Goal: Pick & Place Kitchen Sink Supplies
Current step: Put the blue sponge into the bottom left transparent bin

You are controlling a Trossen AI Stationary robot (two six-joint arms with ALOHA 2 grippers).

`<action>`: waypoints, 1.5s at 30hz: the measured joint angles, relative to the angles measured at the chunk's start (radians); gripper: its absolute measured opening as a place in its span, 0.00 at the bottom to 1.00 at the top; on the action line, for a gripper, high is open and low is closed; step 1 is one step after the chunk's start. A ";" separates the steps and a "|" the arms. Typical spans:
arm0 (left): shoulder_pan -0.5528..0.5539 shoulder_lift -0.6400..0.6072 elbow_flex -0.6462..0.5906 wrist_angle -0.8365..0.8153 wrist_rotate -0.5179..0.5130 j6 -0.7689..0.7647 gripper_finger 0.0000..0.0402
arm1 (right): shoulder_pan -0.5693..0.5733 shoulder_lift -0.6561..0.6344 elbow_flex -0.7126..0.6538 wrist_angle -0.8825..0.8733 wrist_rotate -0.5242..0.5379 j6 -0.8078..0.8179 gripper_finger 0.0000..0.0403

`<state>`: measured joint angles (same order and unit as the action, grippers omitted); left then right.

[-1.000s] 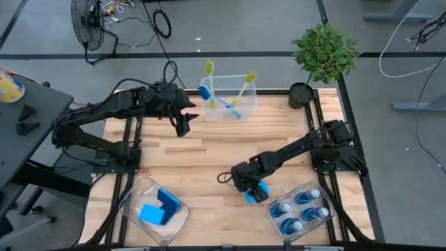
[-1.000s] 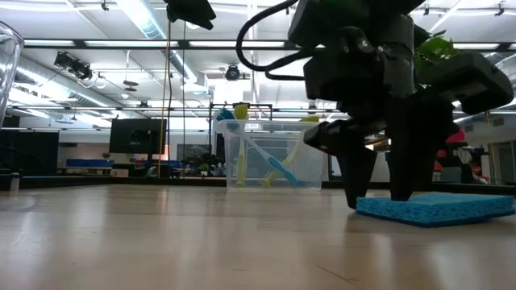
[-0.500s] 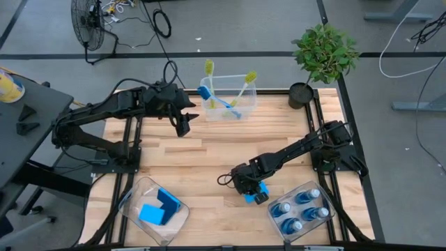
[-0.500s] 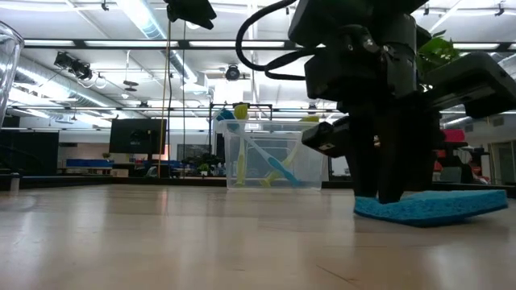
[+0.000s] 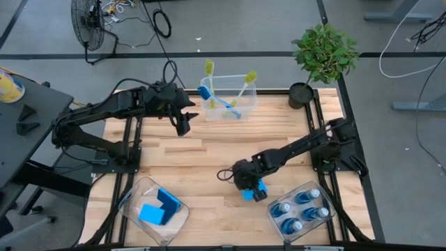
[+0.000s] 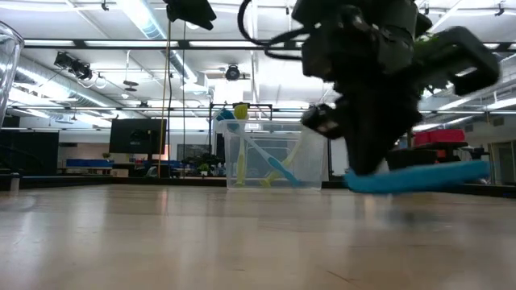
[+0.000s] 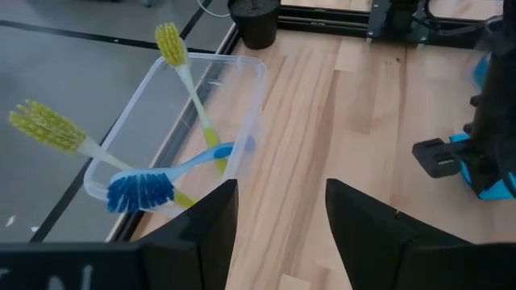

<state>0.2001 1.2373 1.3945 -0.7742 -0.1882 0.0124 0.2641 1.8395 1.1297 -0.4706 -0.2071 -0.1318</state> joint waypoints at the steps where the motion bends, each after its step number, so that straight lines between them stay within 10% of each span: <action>1: 0.000 0.000 0.000 0.000 -0.002 0.000 0.48 | -0.006 -0.015 0.000 -0.001 0.016 0.000 0.00; 20: 0.000 0.000 0.000 0.247 -0.003 -0.024 0.48 | -0.194 -0.387 0.001 0.124 0.390 0.148 0.00; 36: 0.080 0.000 0.000 0.313 0.093 -0.101 0.80 | -0.332 -0.414 0.002 0.496 0.574 0.172 0.00; 45: 0.077 0.034 0.000 0.397 0.088 -0.114 0.80 | -0.385 -0.414 0.002 0.653 0.644 0.165 0.00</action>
<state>0.2775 1.2713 1.3949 -0.3769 -0.1001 -0.1016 -0.1206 1.4250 1.1316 0.1824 0.4373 0.0332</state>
